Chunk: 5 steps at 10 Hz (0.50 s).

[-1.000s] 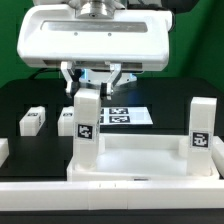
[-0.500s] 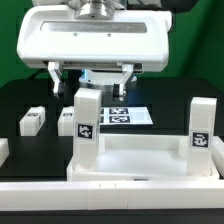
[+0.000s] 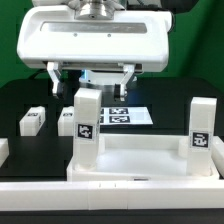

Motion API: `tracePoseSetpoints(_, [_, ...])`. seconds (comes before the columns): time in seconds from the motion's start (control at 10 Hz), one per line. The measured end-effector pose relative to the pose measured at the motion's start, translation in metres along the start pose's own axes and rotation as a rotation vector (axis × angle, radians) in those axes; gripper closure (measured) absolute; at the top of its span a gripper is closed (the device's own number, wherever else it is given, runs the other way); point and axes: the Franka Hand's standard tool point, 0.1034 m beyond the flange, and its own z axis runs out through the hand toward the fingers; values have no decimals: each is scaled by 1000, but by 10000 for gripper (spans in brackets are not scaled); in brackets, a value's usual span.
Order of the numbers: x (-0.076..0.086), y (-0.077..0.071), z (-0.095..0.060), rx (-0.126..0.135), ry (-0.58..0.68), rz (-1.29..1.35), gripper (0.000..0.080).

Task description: Assemble desk

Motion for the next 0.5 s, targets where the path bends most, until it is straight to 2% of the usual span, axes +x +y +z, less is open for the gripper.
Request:
tracePoseSetpoints(0.1, [5,-3,-2,49,-79,25,151])
tracePoseSetpoints(0.2, [9,-1,-4,75,-128,43,151])
tracePoseSetpoints(0.3, [10,3,-2,75,-140,54,151])
tracePoseSetpoints(0.5, [-1,-7,2,130,-291,101,151])
